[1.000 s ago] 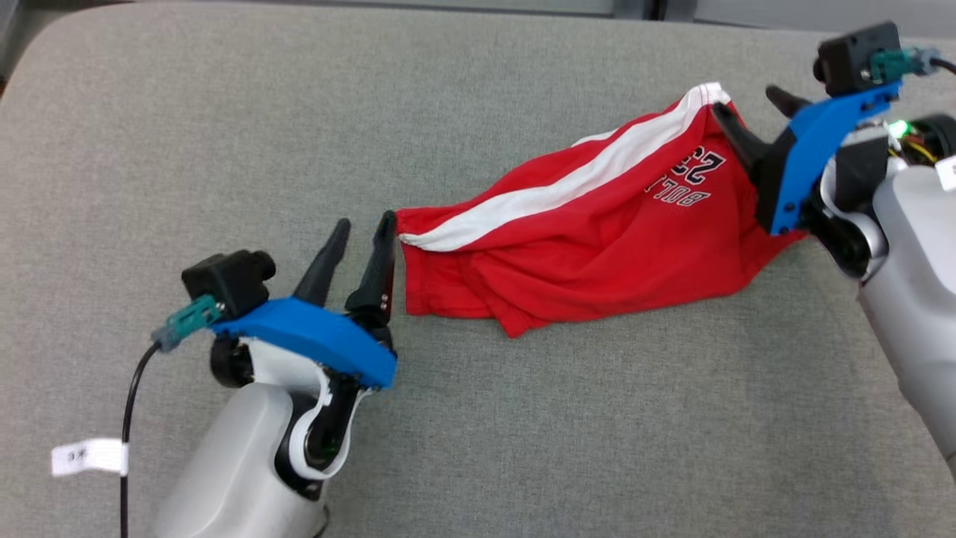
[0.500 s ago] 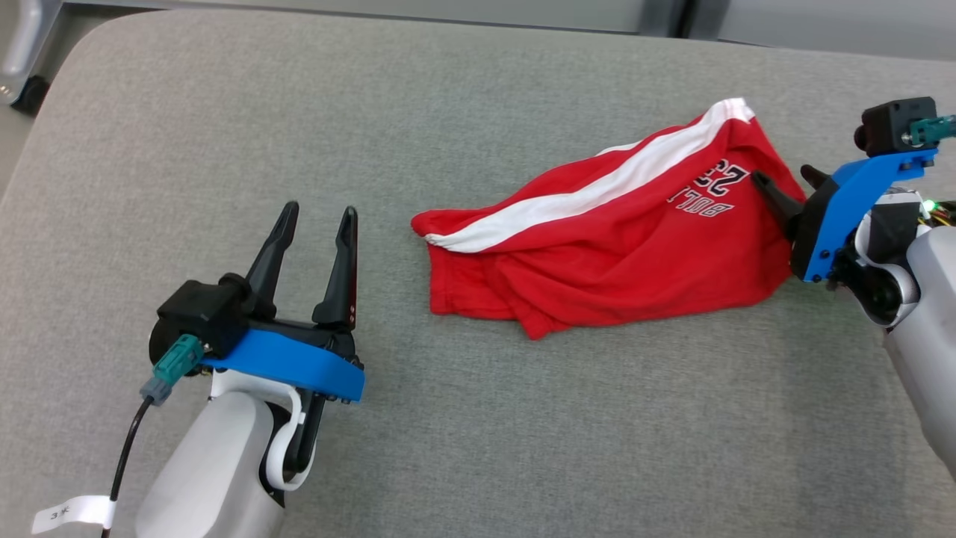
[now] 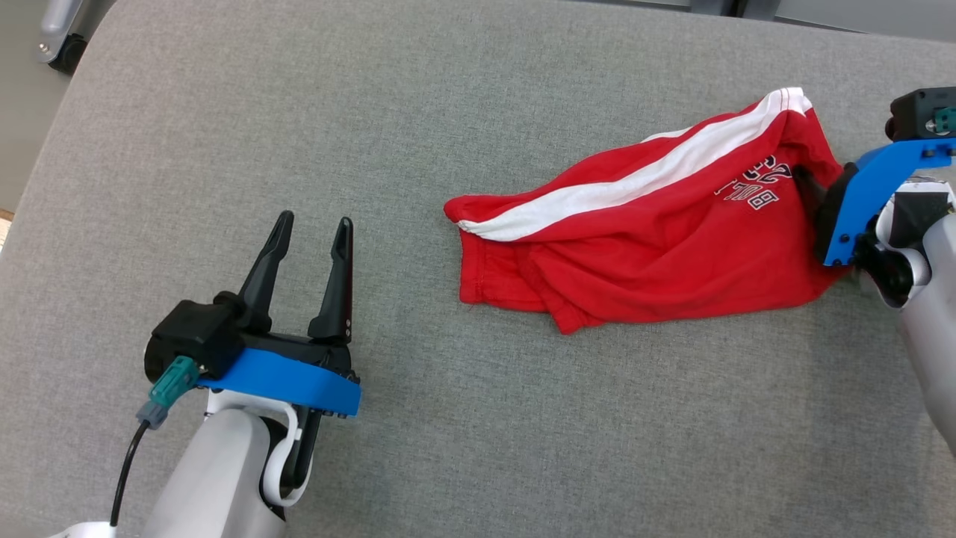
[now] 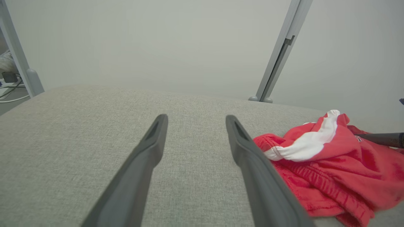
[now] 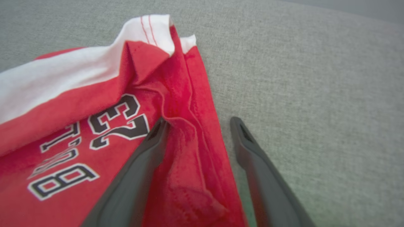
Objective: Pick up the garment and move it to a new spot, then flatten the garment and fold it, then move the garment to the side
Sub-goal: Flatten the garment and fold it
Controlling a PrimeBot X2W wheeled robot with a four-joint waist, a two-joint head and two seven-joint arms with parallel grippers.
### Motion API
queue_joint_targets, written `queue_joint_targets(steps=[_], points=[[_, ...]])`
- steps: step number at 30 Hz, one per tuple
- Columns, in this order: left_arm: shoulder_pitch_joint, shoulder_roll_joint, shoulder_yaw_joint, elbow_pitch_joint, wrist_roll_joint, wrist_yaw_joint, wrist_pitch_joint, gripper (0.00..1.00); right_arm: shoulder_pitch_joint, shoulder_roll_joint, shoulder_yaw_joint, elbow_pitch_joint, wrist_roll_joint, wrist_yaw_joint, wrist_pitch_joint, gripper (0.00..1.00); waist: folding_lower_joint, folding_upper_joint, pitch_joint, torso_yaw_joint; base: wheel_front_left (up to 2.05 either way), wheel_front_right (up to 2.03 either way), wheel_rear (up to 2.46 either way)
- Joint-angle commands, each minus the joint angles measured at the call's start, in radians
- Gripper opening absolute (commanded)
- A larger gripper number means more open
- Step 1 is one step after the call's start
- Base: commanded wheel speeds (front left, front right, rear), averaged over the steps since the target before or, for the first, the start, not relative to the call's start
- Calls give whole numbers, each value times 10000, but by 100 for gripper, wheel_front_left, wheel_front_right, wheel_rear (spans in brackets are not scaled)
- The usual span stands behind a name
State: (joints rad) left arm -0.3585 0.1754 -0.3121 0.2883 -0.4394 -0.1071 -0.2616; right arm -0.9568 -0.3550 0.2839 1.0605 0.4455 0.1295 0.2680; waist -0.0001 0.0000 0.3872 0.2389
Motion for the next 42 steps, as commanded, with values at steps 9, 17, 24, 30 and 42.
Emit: queue_joint_targets(steps=[9,17,24,30,42], points=[[315,-101,391,140,287,-163,-42,100,595,685,-393,249,-506,25,-585,0,1,0,-290,-218,0,0,0],[901,201,440,244,338,-204,-43,100,1131,416,-1356,-127,-1037,14,-1427,0,1,0,-1121,-818,0,0,0],[1347,349,253,252,278,-221,-24,100,1852,66,-2664,-459,-2307,14,-1611,0,1,0,-1803,-1199,0,0,0],[1550,382,156,245,194,-222,35,100,2301,678,-3701,-1548,-3643,16,-1068,0,1,0,-2078,-1336,0,0,0],[1367,310,-89,158,95,-154,98,100,2592,2946,-2134,-4421,-4023,14,1273,0,1,0,-1959,-1009,0,0,0]])
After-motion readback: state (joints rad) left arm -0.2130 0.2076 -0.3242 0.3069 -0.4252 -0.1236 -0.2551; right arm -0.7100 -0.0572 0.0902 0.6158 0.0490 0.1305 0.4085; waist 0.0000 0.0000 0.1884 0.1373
